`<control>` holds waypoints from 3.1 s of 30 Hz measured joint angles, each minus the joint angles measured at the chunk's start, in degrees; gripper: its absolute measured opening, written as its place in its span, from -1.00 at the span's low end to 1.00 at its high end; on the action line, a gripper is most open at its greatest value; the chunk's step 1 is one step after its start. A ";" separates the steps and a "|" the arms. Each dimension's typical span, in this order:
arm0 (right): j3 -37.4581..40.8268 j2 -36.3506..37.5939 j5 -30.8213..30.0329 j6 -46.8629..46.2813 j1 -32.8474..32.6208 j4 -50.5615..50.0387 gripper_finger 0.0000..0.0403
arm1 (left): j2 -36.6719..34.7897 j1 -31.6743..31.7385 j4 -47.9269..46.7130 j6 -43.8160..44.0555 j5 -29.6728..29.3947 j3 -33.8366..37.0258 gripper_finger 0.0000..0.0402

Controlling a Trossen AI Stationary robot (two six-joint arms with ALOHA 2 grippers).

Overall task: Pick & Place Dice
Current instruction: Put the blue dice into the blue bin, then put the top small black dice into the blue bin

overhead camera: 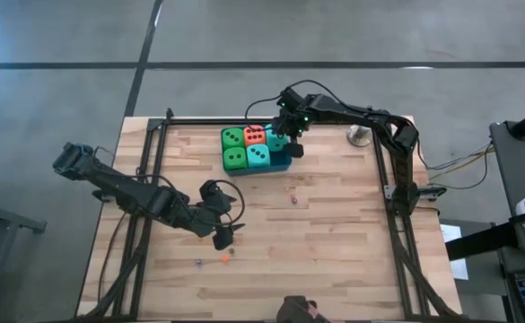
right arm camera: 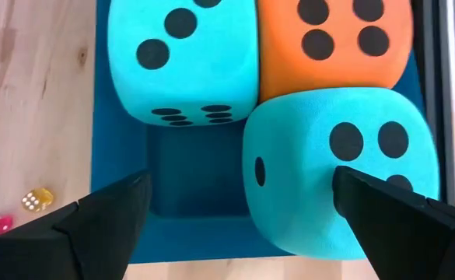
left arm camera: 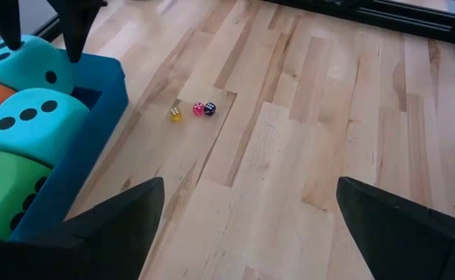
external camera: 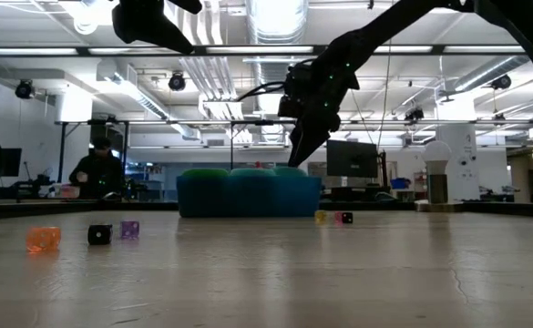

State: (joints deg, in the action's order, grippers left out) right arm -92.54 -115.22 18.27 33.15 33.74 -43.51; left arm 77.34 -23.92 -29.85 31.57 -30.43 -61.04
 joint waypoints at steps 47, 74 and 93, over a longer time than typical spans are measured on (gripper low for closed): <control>0.29 -0.49 -0.20 0.02 -0.76 2.27 0.99 | 0.00 0.02 0.00 -0.02 0.00 0.00 0.90; 9.09 31.80 -1.94 -4.52 -3.64 -3.43 0.99 | 0.00 0.02 0.00 -0.01 0.01 0.00 0.93; 25.23 46.08 -1.76 -11.70 -11.14 0.65 0.99 | -0.02 0.00 0.00 0.00 0.01 0.00 0.92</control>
State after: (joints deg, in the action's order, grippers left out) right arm -67.31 -69.14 16.51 21.44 22.59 -42.86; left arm 77.32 -23.92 -29.85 31.57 -30.42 -61.04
